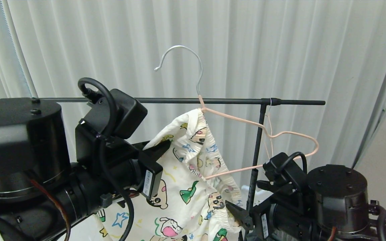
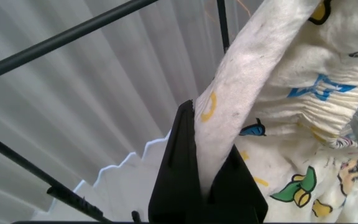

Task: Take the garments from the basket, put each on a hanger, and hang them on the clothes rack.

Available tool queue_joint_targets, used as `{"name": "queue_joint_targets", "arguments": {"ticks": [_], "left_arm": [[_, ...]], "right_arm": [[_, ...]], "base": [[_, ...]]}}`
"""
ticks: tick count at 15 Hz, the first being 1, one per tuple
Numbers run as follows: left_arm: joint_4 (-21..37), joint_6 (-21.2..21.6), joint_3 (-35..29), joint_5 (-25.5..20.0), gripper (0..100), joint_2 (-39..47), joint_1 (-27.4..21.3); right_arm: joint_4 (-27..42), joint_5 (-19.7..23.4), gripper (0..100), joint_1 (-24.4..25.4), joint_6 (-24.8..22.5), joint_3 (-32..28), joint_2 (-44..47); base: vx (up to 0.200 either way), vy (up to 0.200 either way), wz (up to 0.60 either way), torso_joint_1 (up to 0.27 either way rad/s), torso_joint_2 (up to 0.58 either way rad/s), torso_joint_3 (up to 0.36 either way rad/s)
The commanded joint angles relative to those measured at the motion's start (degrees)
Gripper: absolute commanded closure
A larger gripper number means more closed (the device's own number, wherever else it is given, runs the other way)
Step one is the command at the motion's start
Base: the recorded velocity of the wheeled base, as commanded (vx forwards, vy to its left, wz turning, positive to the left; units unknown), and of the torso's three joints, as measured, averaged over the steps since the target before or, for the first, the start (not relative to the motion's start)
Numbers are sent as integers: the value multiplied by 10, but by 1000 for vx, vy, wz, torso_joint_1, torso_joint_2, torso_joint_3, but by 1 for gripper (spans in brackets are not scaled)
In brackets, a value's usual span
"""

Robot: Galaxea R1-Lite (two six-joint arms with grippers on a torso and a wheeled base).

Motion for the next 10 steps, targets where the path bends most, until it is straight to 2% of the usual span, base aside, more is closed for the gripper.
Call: {"name": "queue_joint_targets", "arguments": {"ticks": [1, 3, 4, 6, 10], "left_arm": [[0, 2, 14, 3, 100, -5, 13], [-4, 3, 29, 3, 100, -11, 21], [-27, 5, 50, 4, 100, -11, 27], [-65, 18, 86, 10, 100, -12, 27], [-122, 57, 137, 10, 100, -15, 29]], "right_arm": [[11, -38, 0, -46, -11, 13, -4], [11, -42, 0, -102, -40, 24, -17], [9, -39, 0, -158, -76, 28, -30], [7, -30, 0, -210, -104, 25, -40], [5, -13, 0, -253, -128, 25, -47]], "base": [[0, 0, 0, 0, 0, 0], [0, 0, 0, 0, 0, 0], [0, 0, 0, 0, 0, 0], [0, 0, 0, 0, 0, 0], [0, 0, 0, 0, 0, 0]]}}
